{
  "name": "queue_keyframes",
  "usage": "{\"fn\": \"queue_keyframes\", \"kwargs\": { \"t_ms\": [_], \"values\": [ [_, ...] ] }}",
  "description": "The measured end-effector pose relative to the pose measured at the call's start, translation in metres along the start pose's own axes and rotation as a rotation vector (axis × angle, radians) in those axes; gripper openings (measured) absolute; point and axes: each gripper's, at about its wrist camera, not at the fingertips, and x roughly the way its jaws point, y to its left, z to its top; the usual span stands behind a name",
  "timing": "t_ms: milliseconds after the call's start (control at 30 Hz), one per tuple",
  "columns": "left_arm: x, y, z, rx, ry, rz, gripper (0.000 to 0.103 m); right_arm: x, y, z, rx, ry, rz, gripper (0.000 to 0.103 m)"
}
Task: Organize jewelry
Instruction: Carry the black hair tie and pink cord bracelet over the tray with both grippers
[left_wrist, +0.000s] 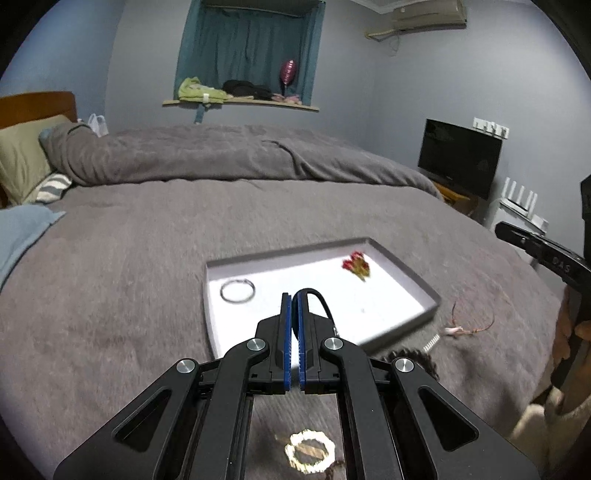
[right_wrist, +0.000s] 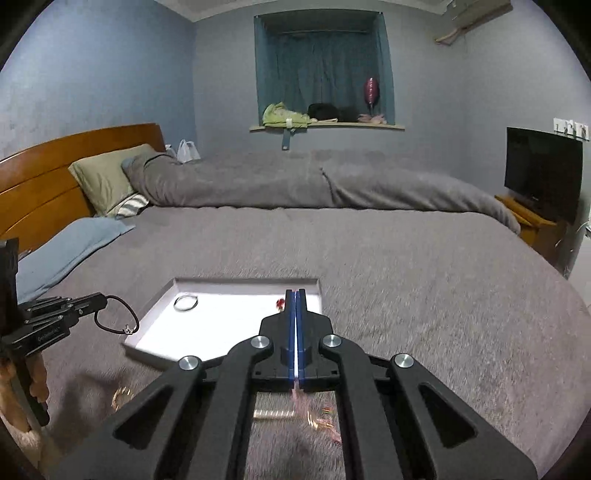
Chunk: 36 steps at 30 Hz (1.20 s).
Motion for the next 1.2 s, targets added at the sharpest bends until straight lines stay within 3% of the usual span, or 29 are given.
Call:
{"fn": "queue_keyframes", "kwargs": {
  "t_ms": [200, 267, 333, 367, 600, 933, 1033, 1200],
  "values": [
    [0.014, 0.005, -0.002, -0.029, 0.024, -0.014, 0.004, 0.017, -0.009, -0.004, 0.014, 0.072, 0.016, 0.001],
    [0.016, 0.004, -0.008, -0.018, 0.035, -0.008, 0.004, 0.024, -0.015, -0.015, 0.018, 0.124, 0.009, 0.008],
    [0.021, 0.007, -0.014, -0.03, 0.058, -0.02, 0.004, 0.035, -0.021, -0.034, 0.041, 0.199, 0.025, 0.024],
    [0.024, 0.008, -0.016, -0.035, 0.07, -0.024, 0.004, 0.039, -0.022, -0.043, 0.044, 0.237, 0.04, 0.024],
    [0.024, 0.009, -0.021, -0.042, 0.078, -0.035, 0.004, 0.046, -0.001, -0.096, -0.005, 0.362, 0.098, 0.024],
    [0.024, 0.009, -0.023, -0.045, 0.08, -0.036, 0.004, 0.071, 0.013, -0.113, -0.057, 0.437, 0.059, 0.024],
    [0.023, 0.009, -0.022, -0.045, 0.077, -0.038, 0.004, 0.072, 0.017, -0.115, -0.081, 0.431, 0.042, 0.004],
    [0.021, 0.011, -0.021, -0.048, 0.069, -0.041, 0.004, 0.06, 0.018, -0.104, -0.063, 0.373, 0.058, 0.004]
  ]
}}
